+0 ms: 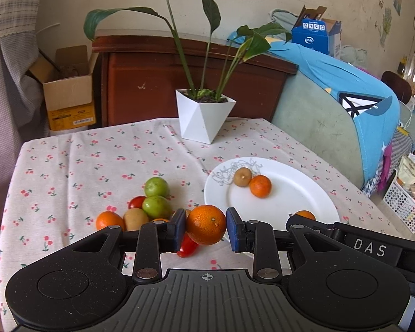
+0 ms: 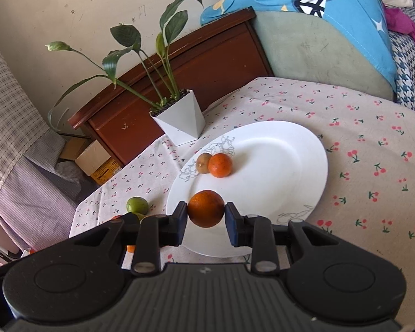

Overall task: Organize fruits
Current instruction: 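Carry both oranges onto the white plate and open both tools, then move both open tools back to the fruit cluster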

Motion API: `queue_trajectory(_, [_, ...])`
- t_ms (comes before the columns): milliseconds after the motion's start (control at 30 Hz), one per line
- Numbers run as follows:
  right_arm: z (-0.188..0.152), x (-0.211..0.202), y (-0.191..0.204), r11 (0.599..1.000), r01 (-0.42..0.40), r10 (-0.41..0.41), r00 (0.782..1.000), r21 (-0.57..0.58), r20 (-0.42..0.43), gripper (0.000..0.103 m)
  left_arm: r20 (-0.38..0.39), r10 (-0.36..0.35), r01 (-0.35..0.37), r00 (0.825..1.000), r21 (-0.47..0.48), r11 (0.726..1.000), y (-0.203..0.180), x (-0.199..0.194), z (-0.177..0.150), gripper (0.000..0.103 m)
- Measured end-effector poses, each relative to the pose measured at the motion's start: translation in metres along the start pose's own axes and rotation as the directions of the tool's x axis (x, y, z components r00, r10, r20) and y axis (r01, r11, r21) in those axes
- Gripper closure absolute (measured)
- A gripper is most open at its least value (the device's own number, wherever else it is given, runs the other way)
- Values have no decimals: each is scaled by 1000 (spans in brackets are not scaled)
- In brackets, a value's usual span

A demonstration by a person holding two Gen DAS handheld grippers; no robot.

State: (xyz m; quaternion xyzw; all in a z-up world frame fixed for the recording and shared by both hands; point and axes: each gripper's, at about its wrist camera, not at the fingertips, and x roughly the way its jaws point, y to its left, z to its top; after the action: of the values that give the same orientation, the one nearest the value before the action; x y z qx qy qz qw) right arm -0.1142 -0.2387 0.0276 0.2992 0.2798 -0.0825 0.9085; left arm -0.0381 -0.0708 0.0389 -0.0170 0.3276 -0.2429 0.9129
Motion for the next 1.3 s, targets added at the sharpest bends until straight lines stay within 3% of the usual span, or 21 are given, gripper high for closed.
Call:
queue_trajectory(700, [4,2,-28,990,80,-79,997,113,-6,71,-36,-65,66,997,24,998,-30,31,0,72])
queue_trajectory(867, [5,2,-28,990,77,-77,997,115,-9,68,-33,-42,43,999,27,999,-29,24,4,66])
queue_trajectory(967, [5,2,-24,992,72,-71,997,101,-10,65,-43,-15,16,999,28,999,-26,19,7,56])
queue_trajectory(1300, [1,1,-8,999,18,-17,999,27,-30,64,-29,59,-59,998,16,998,2,-10,21,50])
